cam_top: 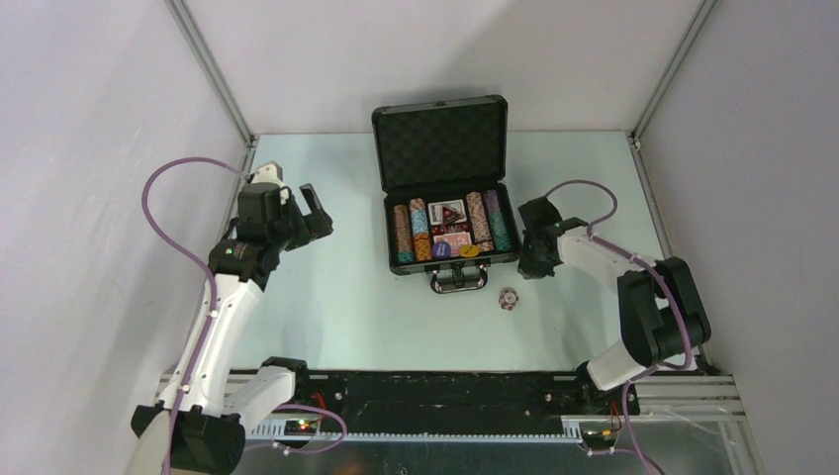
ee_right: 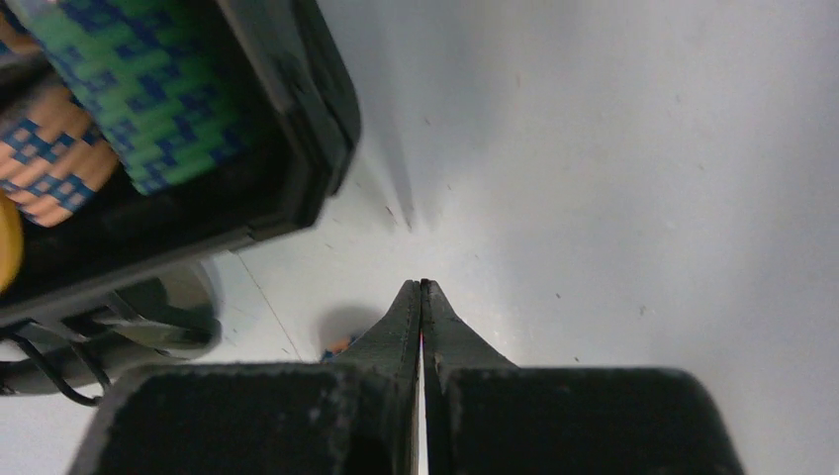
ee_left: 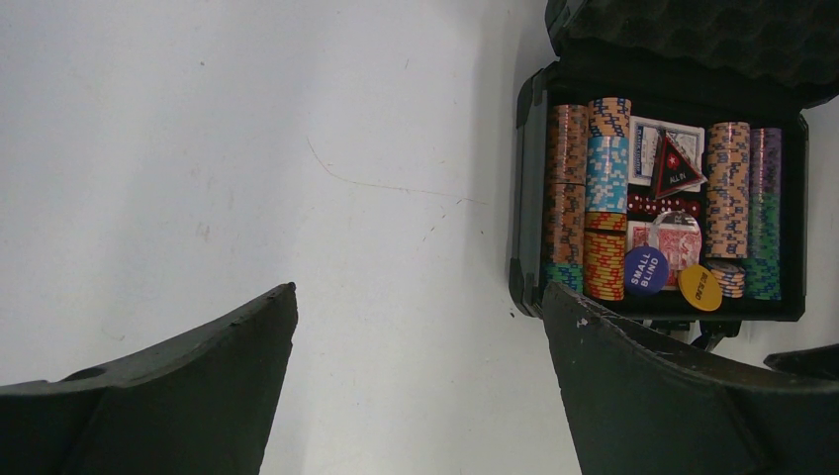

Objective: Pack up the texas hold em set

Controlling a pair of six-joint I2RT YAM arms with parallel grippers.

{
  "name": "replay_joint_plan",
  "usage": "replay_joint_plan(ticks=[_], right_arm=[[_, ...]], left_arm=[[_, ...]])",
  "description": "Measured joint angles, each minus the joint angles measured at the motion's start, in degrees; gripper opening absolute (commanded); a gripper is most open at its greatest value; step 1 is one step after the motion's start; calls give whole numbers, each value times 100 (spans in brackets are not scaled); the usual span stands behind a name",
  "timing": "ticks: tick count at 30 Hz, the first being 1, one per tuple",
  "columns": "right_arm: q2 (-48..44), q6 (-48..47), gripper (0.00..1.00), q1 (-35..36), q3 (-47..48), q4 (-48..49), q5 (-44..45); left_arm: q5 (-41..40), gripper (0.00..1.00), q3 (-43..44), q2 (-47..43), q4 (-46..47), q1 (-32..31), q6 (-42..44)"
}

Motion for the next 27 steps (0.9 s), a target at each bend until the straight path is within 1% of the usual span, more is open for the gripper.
replay_joint_plan(ticks=[3,5,9,11,13,15,17,18,21,23,27], right_arm=[[262,-68,0,39,238,50,-26],[450,-96,0,50,339,81,-61],[678,-162,0,87,382,103,-157],[739,-184,0,118,385,107,-188],[761,-195,0,146,413,118,-208],[789,-201,0,192,433,120,-227],[809,-203,0,236,457,125,-254],[824,-203,0,260,470,127,-275],[850,-205,0,297,494,142,-323],[859,-208,0,308,501,155,-356],[859,-205,0,334,501,164,-380]], left_arm=[[2,100,-2,0,0,0,0],[50,97,-2,0,4,0,0],[258,96,-2,-13,74,-166,39],[295,96,-11,-46,136,-546,42],[317,94,-103,-111,341,-1119,26],[407,93,-369,-234,671,-1709,-72],[446,92,-863,-365,1167,-2319,-282],[446,92,-964,-374,1255,-2413,-323],[433,91,-1495,-323,1792,-3008,-586],[444,90,-1633,-214,1969,-3283,-697],[426,91,-1639,-160,2262,-3482,-752]])
